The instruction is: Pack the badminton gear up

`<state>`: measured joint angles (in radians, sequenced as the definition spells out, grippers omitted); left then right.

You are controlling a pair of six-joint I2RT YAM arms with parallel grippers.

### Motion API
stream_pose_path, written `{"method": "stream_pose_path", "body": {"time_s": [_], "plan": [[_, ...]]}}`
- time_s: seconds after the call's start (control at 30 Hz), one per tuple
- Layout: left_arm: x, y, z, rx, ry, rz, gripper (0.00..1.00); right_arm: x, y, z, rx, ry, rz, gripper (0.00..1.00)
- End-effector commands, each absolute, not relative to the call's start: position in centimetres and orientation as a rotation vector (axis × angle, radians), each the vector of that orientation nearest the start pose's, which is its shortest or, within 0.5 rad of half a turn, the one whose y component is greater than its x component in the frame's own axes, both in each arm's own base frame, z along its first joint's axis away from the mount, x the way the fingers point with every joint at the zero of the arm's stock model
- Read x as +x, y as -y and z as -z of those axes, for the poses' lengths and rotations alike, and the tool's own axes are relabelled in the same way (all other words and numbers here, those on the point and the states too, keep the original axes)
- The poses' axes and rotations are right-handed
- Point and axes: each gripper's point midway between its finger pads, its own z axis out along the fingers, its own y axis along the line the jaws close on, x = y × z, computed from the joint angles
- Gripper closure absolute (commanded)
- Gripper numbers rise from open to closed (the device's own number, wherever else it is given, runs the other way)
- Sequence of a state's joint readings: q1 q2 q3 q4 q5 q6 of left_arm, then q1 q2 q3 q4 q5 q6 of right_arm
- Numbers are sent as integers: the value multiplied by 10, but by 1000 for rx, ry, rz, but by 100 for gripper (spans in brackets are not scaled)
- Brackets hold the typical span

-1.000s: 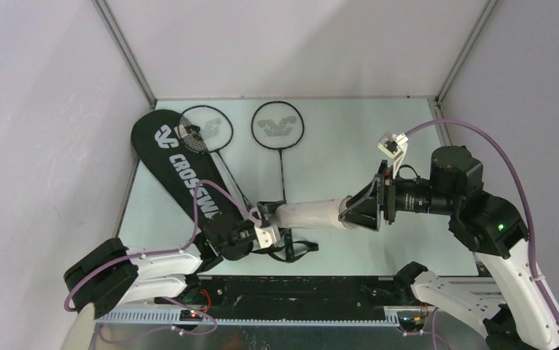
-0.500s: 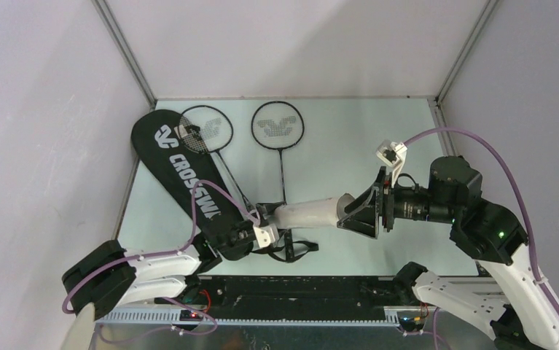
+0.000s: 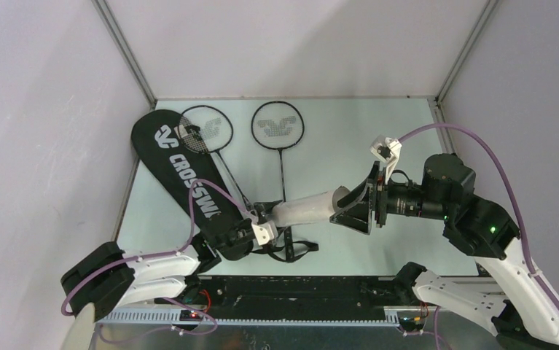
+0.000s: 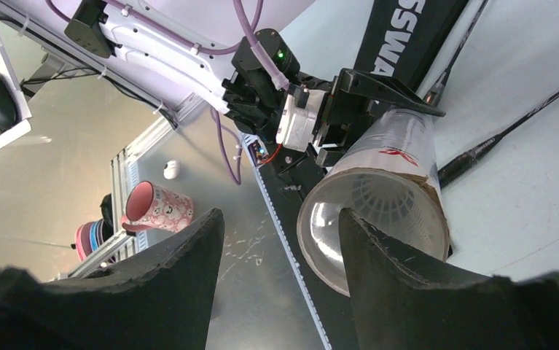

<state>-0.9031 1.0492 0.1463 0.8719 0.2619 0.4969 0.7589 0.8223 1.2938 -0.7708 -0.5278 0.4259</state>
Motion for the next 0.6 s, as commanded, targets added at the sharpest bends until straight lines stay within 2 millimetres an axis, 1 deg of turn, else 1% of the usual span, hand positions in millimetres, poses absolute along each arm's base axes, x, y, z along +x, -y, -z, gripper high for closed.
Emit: {"method": "stream_pose_path", "body": {"time_s": [0.0, 0.03, 0.07, 0.1, 0.17, 0.2, 0.23, 0.27, 0.3, 0.33, 0.37, 0.4, 0.43, 0.47, 0.5, 0.53, 0.57], "plan": [[177, 289, -201, 1094, -915, 592, 100, 100, -232, -353, -717, -1973, -1223, 36], [177, 289, -203, 1087, -913, 594, 100, 101, -230, -356, -715, -1957, -1209, 36], [178, 288, -205, 1073, -915, 592, 100, 100, -227, -364, -710, -1926, -1202, 33], [179, 288, -208, 1054, -921, 599, 100, 104, -224, -369, -694, -1897, -1172, 32], [183, 286, -217, 1008, -928, 600, 100, 106, -211, -391, -649, -1779, -1132, 26], [187, 283, -222, 977, -937, 591, 100, 109, -208, -405, -630, -1712, -1124, 21], [190, 281, -225, 941, -955, 592, 100, 109, -198, -417, -587, -1649, -1095, 16], [193, 280, -232, 911, -960, 592, 100, 111, -194, -433, -560, -1574, -1091, 12], [198, 277, -235, 862, -992, 599, 100, 108, -184, -444, -534, -1513, -1077, 4], [201, 277, -240, 833, -1000, 606, 100, 106, -182, -461, -524, -1423, -1084, 2], [206, 274, -243, 780, -1033, 611, 100, 104, -177, -461, -524, -1372, -1071, 1], [209, 273, -250, 745, -1039, 618, 100, 104, -175, -474, -510, -1296, -1071, 1], [213, 270, -253, 696, -1069, 631, 100, 109, -174, -473, -497, -1253, -1050, 1], [215, 271, -257, 679, -1084, 641, 100, 112, -176, -469, -495, -1248, -1040, 1], [214, 270, -262, 649, -1098, 671, 100, 121, -183, -459, -509, -1261, -1025, 1], [214, 273, -266, 636, -1124, 706, 100, 125, -188, -453, -520, -1272, -1022, 1], [209, 275, -271, 639, -1118, 738, 100, 132, -201, -439, -552, -1293, -1028, 1]]}}
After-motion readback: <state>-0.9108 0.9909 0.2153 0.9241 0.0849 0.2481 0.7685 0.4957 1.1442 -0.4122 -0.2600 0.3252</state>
